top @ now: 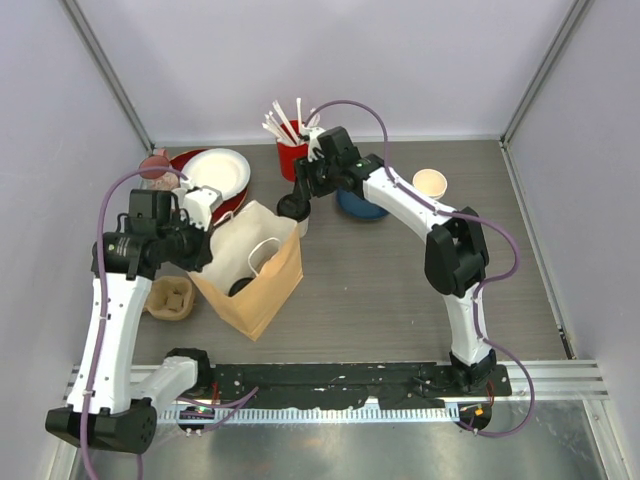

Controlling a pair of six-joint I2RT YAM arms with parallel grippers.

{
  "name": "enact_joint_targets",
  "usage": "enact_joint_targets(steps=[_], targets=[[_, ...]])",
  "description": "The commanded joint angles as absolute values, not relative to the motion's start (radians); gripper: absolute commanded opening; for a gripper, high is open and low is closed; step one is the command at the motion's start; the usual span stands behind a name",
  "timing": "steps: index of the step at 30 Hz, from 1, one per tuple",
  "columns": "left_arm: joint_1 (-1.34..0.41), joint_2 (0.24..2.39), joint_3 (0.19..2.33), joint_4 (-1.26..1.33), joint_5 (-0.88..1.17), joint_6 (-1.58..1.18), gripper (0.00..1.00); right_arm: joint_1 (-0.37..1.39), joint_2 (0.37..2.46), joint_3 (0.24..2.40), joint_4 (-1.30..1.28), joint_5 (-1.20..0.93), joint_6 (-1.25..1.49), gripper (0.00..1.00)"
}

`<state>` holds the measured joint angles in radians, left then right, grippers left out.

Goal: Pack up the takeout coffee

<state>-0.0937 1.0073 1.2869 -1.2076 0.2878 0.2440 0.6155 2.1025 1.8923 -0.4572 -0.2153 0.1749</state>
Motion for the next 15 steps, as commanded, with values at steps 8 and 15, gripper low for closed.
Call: enact_joint_targets(steps=[8, 15], targets=[[-0.012, 0.953, 1.285, -1.255, 0.204, 0.285, 0.00, 0.675, 2.054, 1.934, -0.472, -0.224, -0.030, 0.59], [-0.008, 0.950, 1.286, -1.259, 0.189, 0.275, 0.00, 0.733, 2.054, 1.996, -0.476, -0.163, -0.043, 0.57]])
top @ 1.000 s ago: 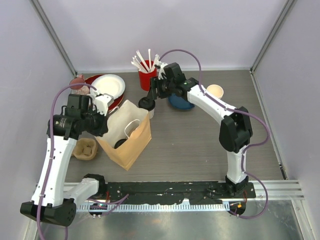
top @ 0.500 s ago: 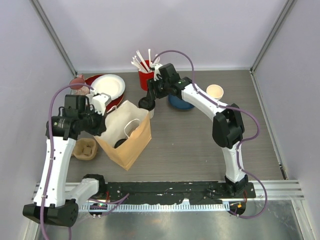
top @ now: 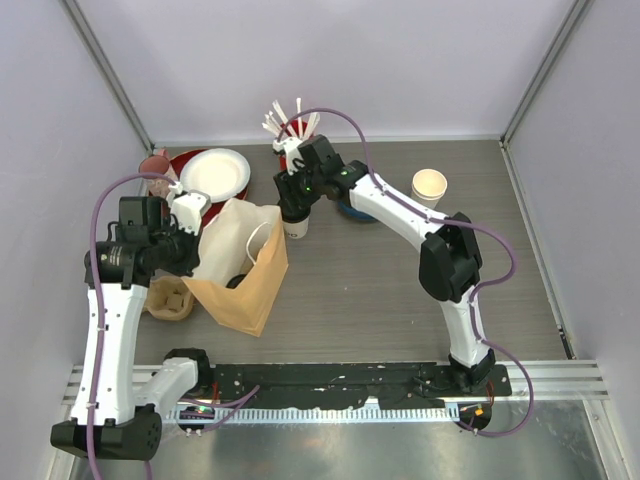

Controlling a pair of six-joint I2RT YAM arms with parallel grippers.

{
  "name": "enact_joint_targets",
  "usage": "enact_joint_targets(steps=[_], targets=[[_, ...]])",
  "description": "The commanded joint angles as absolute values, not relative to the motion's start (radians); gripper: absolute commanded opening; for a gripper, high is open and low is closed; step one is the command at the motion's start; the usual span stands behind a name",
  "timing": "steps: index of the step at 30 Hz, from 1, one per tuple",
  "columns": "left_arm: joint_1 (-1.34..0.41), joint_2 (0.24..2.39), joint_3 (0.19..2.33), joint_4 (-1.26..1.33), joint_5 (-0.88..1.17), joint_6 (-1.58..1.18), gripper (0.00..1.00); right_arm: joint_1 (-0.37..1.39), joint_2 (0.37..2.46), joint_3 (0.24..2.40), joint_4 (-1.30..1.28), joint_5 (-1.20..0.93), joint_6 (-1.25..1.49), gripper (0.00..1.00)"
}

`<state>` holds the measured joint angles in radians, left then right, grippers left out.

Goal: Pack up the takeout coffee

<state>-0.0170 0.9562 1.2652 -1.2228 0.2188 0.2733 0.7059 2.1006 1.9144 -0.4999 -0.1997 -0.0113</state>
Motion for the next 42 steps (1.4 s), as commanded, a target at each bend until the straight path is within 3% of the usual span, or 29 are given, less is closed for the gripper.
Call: enact_joint_targets(steps=[1, 8, 11, 14, 16, 21, 34, 42], targets=[[-0.009, 0.945, 1.285, -1.255, 0.189, 0.275, 0.00, 0.736, 2.071, 2.002, -0.472, -0.155, -0.038, 0.56], [-0.005, 0.937, 1.282, -1.239, 0.201, 0.264, 0.00, 0.759, 2.189, 2.149, -0.489, -0.029, 0.121, 0.40], [-0.005, 0.933, 1.275, -1.236, 0.219, 0.256, 0.00, 0.796, 2.197, 2.154, -0.466, 0.128, 0.196, 0.41], [-0.005, 0.928, 1.272, -1.224, 0.227, 0.250, 0.00, 0.837, 2.171, 2.077, -0.362, 0.283, 0.261, 0.60], [-0.005, 0.930, 1.278, -1.226, 0.230, 0.245, 0.00, 0.848, 2.155, 2.036, -0.298, 0.336, 0.317, 0.61], [-0.005, 0.914, 1.264, -1.221, 0.235, 0.250, 0.00, 0.900, 2.103, 1.936, -0.195, 0.494, 0.336, 0.49], [-0.005, 0.893, 1.261, -1.212, 0.295, 0.236, 0.00, 0.930, 2.128, 1.942, -0.193, 0.678, 0.327, 0.47], [-0.005, 0.893, 1.246, -1.198, 0.310, 0.238, 0.00, 0.930, 2.164, 1.959, -0.241, 0.638, 0.354, 0.42]])
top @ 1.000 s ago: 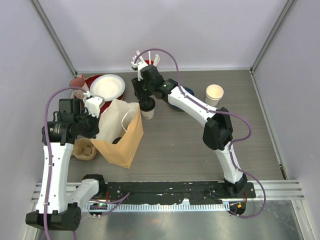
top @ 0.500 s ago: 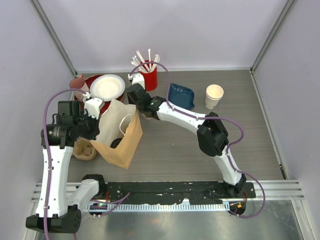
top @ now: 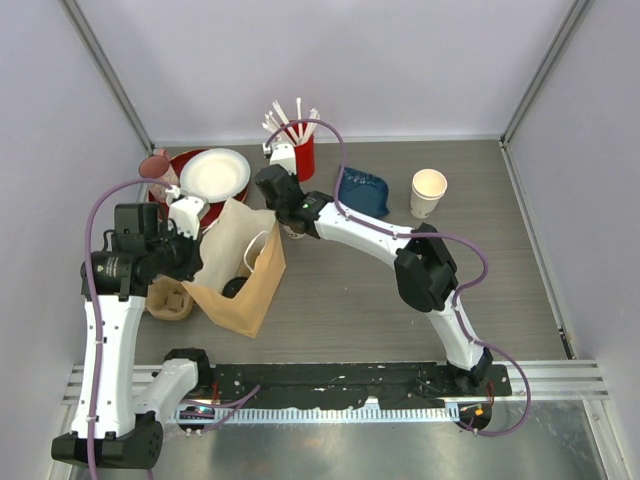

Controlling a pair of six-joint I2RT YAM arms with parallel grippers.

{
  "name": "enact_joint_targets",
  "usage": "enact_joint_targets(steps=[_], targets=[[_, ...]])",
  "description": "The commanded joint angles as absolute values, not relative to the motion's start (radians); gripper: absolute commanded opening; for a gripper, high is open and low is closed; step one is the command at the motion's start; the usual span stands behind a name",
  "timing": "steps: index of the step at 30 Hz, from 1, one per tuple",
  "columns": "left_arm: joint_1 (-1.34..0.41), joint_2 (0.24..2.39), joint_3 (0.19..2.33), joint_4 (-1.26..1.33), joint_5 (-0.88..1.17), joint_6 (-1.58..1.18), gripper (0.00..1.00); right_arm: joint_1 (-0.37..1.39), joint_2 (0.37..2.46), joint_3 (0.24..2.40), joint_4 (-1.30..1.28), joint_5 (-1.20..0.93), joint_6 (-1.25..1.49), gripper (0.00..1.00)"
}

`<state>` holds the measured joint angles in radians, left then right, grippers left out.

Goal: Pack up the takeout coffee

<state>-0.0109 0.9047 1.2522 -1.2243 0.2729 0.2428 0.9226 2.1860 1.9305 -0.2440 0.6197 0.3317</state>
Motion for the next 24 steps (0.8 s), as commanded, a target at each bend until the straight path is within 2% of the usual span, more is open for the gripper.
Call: enact_joint_targets(steps=[1, 24], targets=[[-0.005, 0.891, 1.244, -1.200, 0.311, 0.239, 0.00, 0.930, 2.167, 1.959, -0.245, 0.637, 0.353, 0.42], [-0.005, 0.894, 1.243, -1.184, 0.371, 0.210, 0.00, 0.923, 2.237, 1.993, -0.307, 0.646, 0.338, 0.43]])
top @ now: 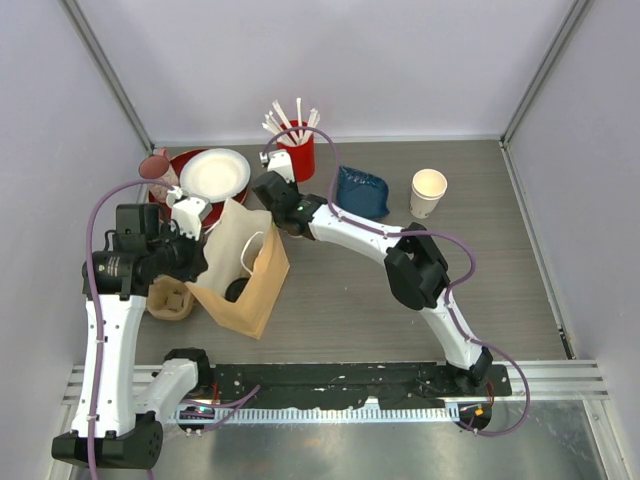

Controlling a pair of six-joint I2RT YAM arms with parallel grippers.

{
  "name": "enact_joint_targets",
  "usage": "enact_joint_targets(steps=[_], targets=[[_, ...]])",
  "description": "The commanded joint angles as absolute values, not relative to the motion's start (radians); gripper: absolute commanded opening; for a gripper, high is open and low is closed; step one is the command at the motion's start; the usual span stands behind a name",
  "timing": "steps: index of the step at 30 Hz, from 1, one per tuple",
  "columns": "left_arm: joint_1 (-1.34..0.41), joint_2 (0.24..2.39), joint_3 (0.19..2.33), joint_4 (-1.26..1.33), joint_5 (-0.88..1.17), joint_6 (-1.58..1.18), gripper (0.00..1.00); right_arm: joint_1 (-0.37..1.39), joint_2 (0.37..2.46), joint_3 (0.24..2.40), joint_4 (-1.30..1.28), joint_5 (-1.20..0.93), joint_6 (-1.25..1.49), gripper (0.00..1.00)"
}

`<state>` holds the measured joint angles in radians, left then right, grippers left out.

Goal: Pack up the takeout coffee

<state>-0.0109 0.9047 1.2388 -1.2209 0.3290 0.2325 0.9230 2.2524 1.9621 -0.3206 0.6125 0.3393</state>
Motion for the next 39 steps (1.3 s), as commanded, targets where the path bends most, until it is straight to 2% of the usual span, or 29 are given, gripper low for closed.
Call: enact_joint_targets(steps=[1, 7, 16, 19, 22, 25, 39], targets=[[-0.005, 0.897, 1.243, -1.184, 0.374, 0.210, 0.00, 0.920, 2.238, 1.993, -0.302, 0.643, 0.337, 0.43], [-0.005, 0.900, 1.250, -1.181, 0.377, 0.209, 0.00, 0.904, 2.256, 1.977, -0.311, 0.603, 0.324, 0.40], [-0.005, 0.911, 1.252, -1.175, 0.388, 0.207, 0.00, 0.899, 2.180, 1.872, -0.304, 0.517, 0.235, 0.28], [-0.005, 0.908, 1.252, -1.177, 0.393, 0.206, 0.00, 0.897, 2.161, 1.838, -0.314, 0.503, 0.216, 0.22], [-0.005, 0.907, 1.250, -1.177, 0.399, 0.206, 0.00, 0.890, 2.132, 1.797, -0.313, 0.477, 0.215, 0.08], [-0.005, 0.905, 1.253, -1.178, 0.403, 0.204, 0.00, 0.888, 2.099, 1.761, -0.295, 0.453, 0.198, 0.01], [-0.005, 0.899, 1.269, -1.198, 0.471, 0.210, 0.00, 0.865, 1.916, 1.589, -0.247, 0.304, 0.055, 0.01]])
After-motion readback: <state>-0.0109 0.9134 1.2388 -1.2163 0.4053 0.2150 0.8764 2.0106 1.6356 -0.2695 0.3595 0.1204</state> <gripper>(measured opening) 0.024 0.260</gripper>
